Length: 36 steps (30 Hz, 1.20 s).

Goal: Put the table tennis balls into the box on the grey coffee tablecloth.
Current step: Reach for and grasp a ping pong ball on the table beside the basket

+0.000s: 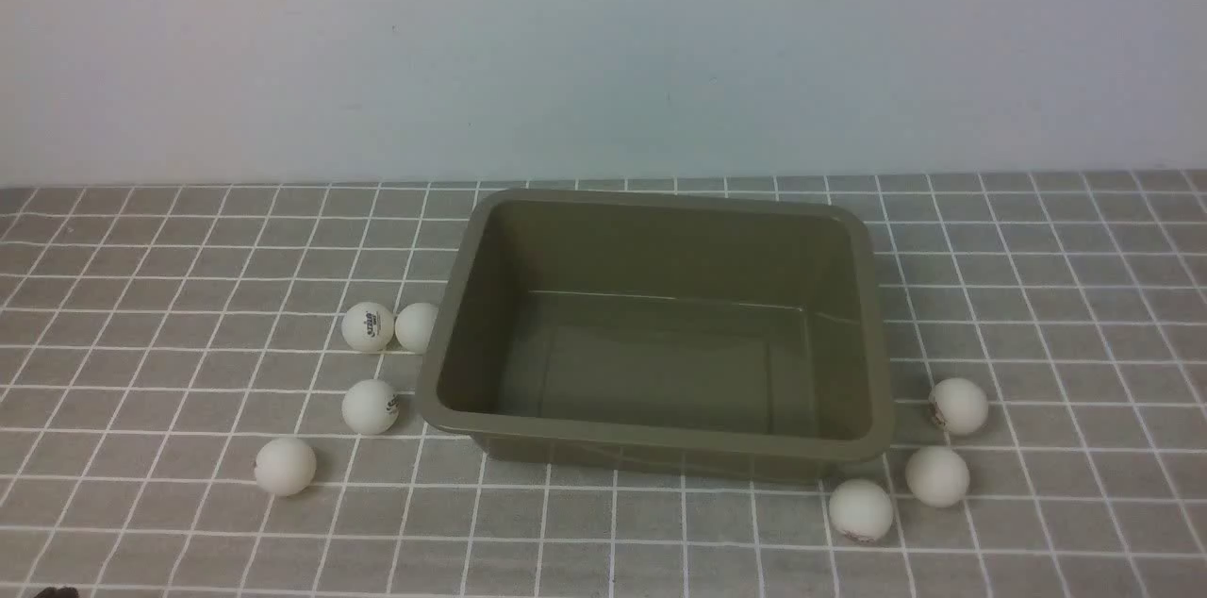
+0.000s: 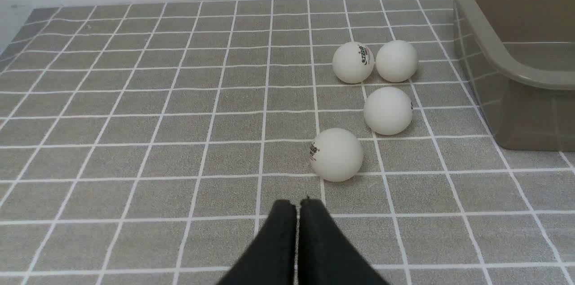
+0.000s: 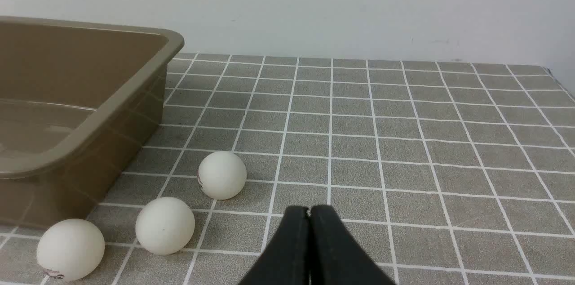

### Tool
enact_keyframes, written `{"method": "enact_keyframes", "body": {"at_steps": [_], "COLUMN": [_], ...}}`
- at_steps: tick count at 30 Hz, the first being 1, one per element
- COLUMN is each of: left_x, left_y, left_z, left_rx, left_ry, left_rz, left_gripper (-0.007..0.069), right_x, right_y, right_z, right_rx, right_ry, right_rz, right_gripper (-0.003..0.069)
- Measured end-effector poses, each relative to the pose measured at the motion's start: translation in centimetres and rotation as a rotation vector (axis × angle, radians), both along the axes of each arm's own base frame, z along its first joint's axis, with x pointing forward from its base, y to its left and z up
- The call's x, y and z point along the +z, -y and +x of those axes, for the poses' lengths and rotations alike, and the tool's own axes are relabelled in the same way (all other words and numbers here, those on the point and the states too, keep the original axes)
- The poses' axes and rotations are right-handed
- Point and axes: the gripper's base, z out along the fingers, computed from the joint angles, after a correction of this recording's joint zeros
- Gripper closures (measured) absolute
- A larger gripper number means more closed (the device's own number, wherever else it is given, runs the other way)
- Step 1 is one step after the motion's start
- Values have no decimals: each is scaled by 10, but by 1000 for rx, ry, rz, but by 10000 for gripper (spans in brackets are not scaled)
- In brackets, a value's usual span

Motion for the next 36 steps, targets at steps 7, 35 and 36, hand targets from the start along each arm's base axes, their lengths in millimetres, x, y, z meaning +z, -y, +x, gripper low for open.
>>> {"method": "enact_keyframes", "body": {"at_steps": [7,35,36], "left_x": [0,7,12], "left_y": [0,2,3], "left_z": [0,2,3], "left_rx": [0,7,13], "left_ry": [0,78,124], "left_rz": [0,-121,-215], "left_gripper": [629,629,629], "right_x": [0,0,0], "right_y": [0,0,0], "right_z": [0,0,0], "right_rx": [0,0,0], "right_ry": [0,0,0], "right_rz": [0,0,0], "right_gripper": [673,673,673]}}
